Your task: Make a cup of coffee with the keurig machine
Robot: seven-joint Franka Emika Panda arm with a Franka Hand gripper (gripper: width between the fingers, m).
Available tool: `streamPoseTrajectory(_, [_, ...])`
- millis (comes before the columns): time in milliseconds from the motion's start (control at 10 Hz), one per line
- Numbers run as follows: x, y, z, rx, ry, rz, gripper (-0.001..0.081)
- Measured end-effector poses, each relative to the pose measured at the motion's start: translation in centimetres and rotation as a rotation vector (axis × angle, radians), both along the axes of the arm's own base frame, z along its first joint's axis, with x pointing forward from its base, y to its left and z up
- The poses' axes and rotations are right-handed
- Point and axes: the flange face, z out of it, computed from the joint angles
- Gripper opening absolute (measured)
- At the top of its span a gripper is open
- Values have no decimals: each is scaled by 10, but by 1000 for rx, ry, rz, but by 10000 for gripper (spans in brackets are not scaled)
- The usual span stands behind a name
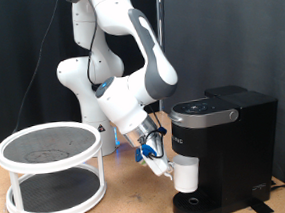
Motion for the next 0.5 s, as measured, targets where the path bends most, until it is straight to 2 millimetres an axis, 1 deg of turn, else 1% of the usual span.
streamPoseTrajectory(100, [0,4,-1,-5,0,5,1])
streamPoseTrajectory(500, [-1,13,-16,-27,17,-1,1])
